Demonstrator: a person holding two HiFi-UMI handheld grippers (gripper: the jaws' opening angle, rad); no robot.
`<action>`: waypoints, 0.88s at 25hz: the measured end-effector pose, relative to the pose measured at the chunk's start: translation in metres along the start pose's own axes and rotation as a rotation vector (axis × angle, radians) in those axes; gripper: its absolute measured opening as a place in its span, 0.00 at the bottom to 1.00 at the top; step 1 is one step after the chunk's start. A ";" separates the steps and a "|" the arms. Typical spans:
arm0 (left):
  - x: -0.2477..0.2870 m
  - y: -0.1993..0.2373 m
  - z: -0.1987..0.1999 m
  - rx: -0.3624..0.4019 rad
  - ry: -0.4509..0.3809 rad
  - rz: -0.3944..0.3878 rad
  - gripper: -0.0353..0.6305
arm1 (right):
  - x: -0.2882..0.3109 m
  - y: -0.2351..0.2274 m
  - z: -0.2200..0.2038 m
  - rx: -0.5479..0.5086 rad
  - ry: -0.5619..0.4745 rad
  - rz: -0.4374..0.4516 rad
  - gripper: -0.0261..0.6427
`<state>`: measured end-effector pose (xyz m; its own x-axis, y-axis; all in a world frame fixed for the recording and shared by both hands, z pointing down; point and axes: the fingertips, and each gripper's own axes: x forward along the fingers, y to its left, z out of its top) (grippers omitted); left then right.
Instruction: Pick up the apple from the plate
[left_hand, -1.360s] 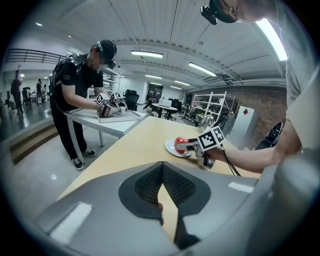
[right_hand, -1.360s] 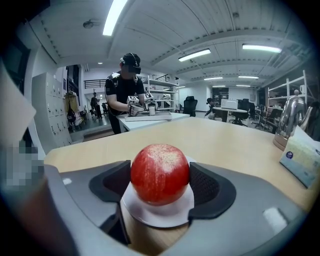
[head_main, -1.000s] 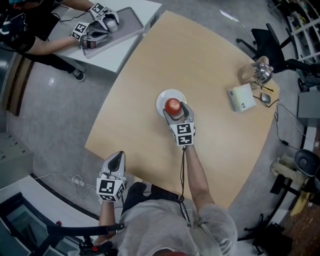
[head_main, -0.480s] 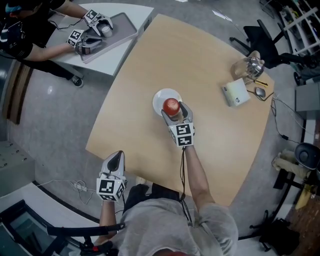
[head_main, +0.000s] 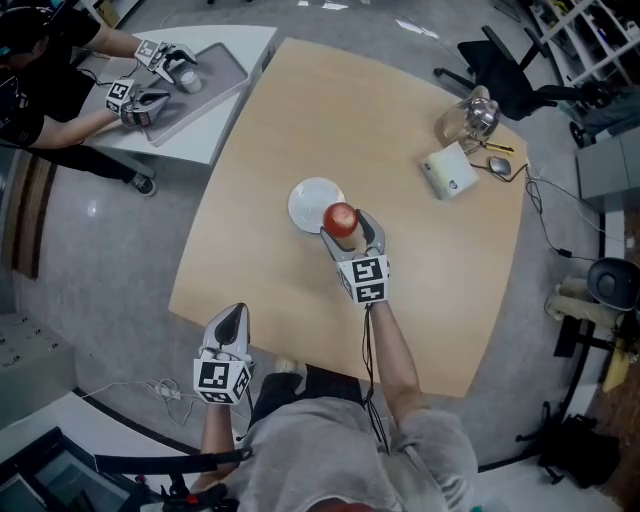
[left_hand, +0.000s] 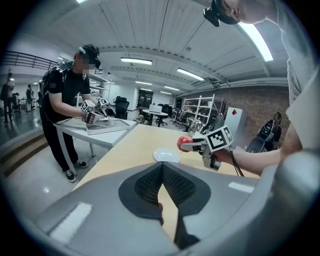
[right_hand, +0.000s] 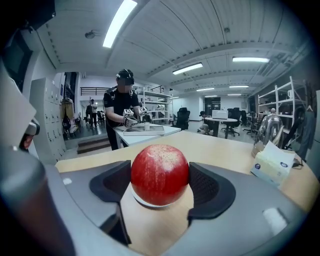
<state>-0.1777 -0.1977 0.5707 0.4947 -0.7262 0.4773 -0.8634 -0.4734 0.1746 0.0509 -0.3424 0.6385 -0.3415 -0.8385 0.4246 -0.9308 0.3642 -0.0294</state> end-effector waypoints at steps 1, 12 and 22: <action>0.000 -0.003 0.002 0.005 -0.001 -0.009 0.08 | -0.006 -0.001 0.002 0.003 -0.003 -0.008 0.59; 0.011 -0.034 0.015 0.056 -0.011 -0.117 0.08 | -0.072 -0.016 0.009 0.027 -0.042 -0.104 0.59; 0.023 -0.062 0.022 0.110 -0.012 -0.210 0.08 | -0.123 -0.038 0.001 0.049 -0.064 -0.214 0.59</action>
<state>-0.1109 -0.1962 0.5522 0.6639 -0.6119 0.4299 -0.7258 -0.6656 0.1735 0.1277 -0.2533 0.5860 -0.1420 -0.9192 0.3674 -0.9876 0.1567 0.0103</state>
